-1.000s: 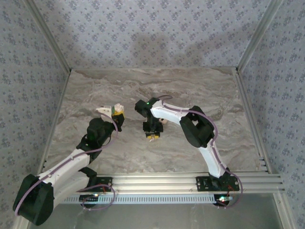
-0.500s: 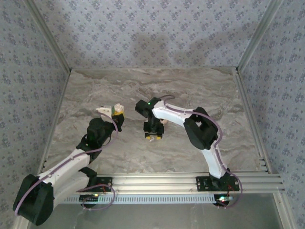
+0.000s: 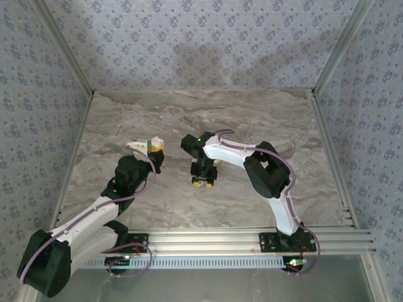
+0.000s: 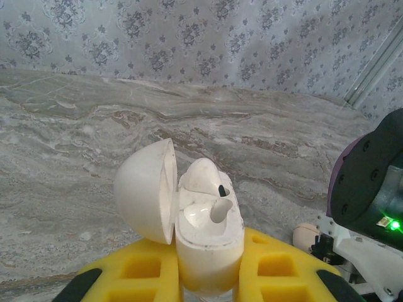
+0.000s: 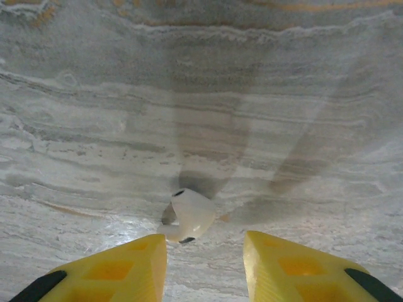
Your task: Insert wireless bluetooth earbuds into charging case
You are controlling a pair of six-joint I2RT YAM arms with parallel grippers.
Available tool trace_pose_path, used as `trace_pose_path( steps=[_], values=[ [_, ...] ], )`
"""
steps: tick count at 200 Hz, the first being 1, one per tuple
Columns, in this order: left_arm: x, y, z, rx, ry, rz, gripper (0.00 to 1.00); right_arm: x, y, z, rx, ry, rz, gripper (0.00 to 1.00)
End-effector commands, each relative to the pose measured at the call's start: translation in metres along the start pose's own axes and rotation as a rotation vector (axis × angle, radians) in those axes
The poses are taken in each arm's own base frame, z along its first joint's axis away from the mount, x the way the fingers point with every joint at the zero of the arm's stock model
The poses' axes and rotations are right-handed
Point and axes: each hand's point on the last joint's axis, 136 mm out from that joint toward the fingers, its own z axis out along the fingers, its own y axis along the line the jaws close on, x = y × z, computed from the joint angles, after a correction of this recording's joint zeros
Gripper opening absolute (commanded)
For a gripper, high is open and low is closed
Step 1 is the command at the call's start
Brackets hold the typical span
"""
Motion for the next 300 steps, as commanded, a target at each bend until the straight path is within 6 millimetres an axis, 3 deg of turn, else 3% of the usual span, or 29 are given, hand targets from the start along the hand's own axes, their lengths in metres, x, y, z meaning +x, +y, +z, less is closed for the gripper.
trace_pose_path(
  steps=[1,64,107,154,219,300],
  values=[
    [-0.011,-0.002,-0.001,0.006,-0.024,0.008,0.18,-0.002,0.004,-0.001,-0.029,-0.003,0.021,0.39],
    [-0.011,-0.001,-0.001,-0.002,-0.024,0.011,0.18,-0.018,0.019,-0.01,-0.097,-0.059,-0.004,0.36],
    [-0.011,0.0,-0.001,-0.002,-0.025,0.011,0.17,-0.018,0.013,-0.019,-0.074,-0.076,-0.012,0.36],
    [-0.011,0.0,-0.002,-0.001,-0.024,0.009,0.17,-0.01,-0.007,-0.028,0.035,-0.046,-0.082,0.36],
    [-0.011,0.001,-0.005,-0.008,-0.023,0.011,0.17,-0.013,0.008,-0.016,0.008,-0.03,-0.117,0.34],
    [-0.011,0.002,-0.005,-0.011,-0.023,0.013,0.17,-0.012,0.005,-0.003,0.043,-0.01,-0.121,0.33]
  ],
)
